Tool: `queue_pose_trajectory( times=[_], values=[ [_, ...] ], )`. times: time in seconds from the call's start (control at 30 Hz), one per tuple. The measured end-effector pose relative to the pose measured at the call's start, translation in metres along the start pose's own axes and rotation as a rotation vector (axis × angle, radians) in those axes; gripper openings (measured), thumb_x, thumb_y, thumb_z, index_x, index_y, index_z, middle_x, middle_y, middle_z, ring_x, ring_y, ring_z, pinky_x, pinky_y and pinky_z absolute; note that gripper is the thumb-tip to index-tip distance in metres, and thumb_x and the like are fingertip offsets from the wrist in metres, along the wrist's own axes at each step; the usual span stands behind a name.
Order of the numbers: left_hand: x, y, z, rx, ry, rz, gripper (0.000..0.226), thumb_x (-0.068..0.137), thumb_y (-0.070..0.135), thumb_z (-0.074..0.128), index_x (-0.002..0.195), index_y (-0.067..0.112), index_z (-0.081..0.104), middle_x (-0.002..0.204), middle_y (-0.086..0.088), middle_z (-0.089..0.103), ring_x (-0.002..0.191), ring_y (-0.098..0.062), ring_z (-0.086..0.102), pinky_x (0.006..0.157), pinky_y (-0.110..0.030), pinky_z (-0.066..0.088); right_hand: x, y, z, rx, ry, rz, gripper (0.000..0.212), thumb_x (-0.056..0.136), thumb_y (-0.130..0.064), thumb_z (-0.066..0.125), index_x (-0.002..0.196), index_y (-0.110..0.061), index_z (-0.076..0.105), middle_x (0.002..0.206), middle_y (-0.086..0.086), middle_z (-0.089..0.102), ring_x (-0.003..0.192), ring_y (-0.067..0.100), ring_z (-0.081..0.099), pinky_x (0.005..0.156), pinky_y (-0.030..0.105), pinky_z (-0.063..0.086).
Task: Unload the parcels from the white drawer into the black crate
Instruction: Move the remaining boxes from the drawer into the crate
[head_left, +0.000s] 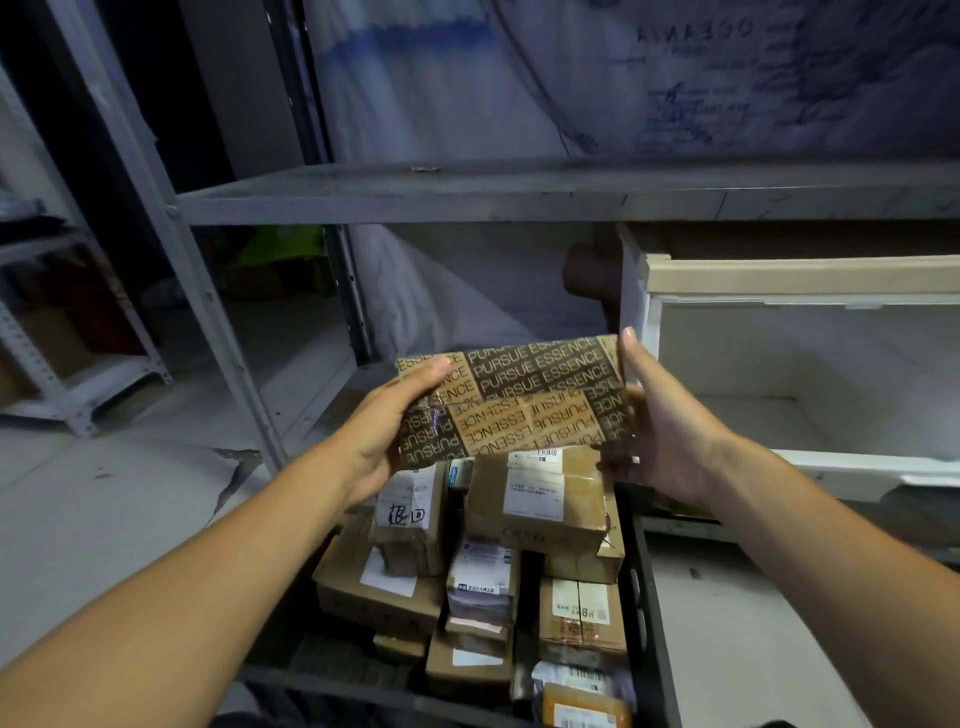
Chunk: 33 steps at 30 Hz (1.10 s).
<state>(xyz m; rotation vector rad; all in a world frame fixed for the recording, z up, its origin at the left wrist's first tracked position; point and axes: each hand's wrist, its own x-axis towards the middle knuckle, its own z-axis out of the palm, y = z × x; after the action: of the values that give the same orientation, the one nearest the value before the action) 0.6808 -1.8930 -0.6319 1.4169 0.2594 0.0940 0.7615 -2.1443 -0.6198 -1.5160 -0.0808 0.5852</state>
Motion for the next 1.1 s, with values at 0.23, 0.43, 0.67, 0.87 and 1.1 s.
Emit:
queue_pose_trajectory(
  times=[0.23, 0.43, 0.67, 0.87, 1.1],
  values=[
    [-0.003, -0.002, 0.000, 0.085, 0.065, -0.171, 0.055, 0.086, 0.070, 0.055, 0.107, 0.023, 0.073, 0.104, -0.009, 0.078, 0.106, -0.033, 0.069, 0.098, -0.051, 0.047, -0.004, 0.001, 0.007, -0.002, -0.044, -0.045, 0.029, 0.093, -0.053, 0.062, 0.102, -0.027, 0.069, 0.094, 0.000, 0.078, 0.095, 0.022, 0.067, 0.095, 0.040, 0.046],
    [-0.005, -0.009, 0.005, 0.086, -0.027, -0.145, 0.063, 0.076, 0.052, 0.075, 0.130, 0.022, 0.060, 0.115, -0.012, 0.075, 0.110, -0.032, 0.069, 0.091, -0.052, 0.057, -0.003, 0.003, 0.000, 0.047, 0.071, 0.104, 0.042, 0.087, -0.064, 0.065, 0.093, -0.022, 0.067, 0.066, 0.003, 0.074, 0.087, 0.024, 0.064, 0.090, 0.039, 0.050],
    [-0.003, -0.009, 0.002, 0.113, -0.103, 0.012, 0.086, 0.057, 0.026, 0.096, 0.132, 0.033, 0.054, 0.120, -0.007, 0.073, 0.108, -0.025, 0.071, 0.088, -0.045, 0.059, -0.005, 0.002, -0.006, 0.081, 0.130, 0.272, 0.060, 0.079, -0.077, 0.063, 0.093, -0.018, 0.065, 0.085, 0.012, 0.071, 0.087, 0.029, 0.065, 0.063, 0.033, 0.053],
    [-0.002, -0.011, 0.002, 0.195, -0.039, -0.040, 0.094, 0.058, 0.056, 0.091, 0.134, 0.020, 0.050, 0.110, -0.008, 0.077, 0.102, -0.025, 0.074, 0.082, -0.041, 0.059, -0.005, 0.001, -0.010, 0.076, 0.052, 0.161, 0.076, 0.082, -0.086, 0.045, 0.104, -0.018, 0.072, 0.095, 0.011, 0.079, 0.107, 0.032, 0.066, 0.105, 0.053, 0.044],
    [-0.004, -0.009, 0.019, 0.073, -0.086, -0.230, 0.076, 0.072, 0.064, 0.063, 0.135, 0.021, 0.060, 0.126, -0.015, 0.070, 0.122, -0.040, 0.063, 0.099, -0.057, 0.050, -0.008, -0.003, 0.006, 0.194, 0.110, -0.023, 0.020, 0.091, -0.038, 0.069, 0.106, -0.026, 0.062, 0.097, 0.004, 0.070, 0.097, 0.027, 0.066, 0.112, 0.060, 0.037]
  ],
)
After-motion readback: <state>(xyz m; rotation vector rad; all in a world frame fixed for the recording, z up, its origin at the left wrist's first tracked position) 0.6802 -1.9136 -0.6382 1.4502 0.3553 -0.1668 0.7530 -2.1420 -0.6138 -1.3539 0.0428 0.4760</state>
